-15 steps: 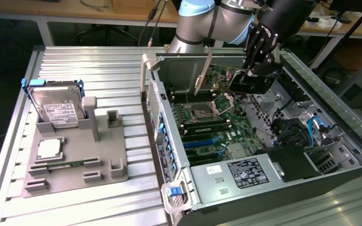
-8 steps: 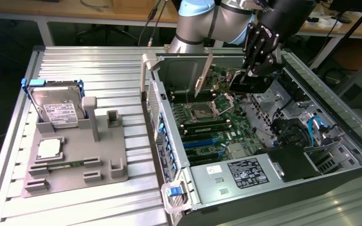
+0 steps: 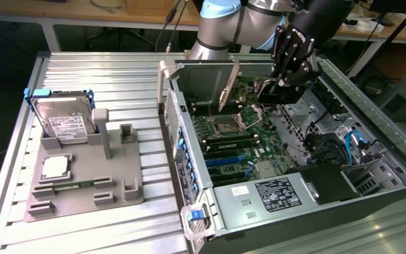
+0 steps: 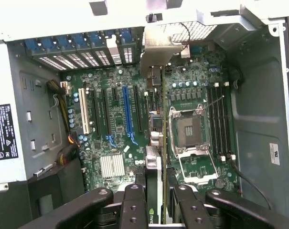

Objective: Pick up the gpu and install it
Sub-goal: 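Insert the gpu into the slot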

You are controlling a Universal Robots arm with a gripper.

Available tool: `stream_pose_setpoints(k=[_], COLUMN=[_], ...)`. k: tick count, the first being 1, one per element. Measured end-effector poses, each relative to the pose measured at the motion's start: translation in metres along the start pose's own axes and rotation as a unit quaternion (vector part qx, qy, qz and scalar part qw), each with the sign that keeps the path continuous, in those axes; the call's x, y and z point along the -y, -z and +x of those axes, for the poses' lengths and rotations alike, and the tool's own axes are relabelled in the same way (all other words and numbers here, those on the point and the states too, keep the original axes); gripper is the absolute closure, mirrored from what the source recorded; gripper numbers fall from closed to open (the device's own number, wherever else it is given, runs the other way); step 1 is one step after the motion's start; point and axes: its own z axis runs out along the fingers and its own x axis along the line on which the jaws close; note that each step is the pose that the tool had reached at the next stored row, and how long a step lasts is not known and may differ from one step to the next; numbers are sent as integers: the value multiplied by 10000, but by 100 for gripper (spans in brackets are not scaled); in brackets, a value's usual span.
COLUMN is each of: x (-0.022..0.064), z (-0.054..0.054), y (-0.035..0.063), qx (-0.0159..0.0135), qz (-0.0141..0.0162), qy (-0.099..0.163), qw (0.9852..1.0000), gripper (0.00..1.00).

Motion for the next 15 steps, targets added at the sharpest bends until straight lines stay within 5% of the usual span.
stream_pose_setpoints(k=[15], x=[0], z=[0], y=[0], qx=[-11], qz=[-8], qy=[267], qw=[9996], gripper=[73])
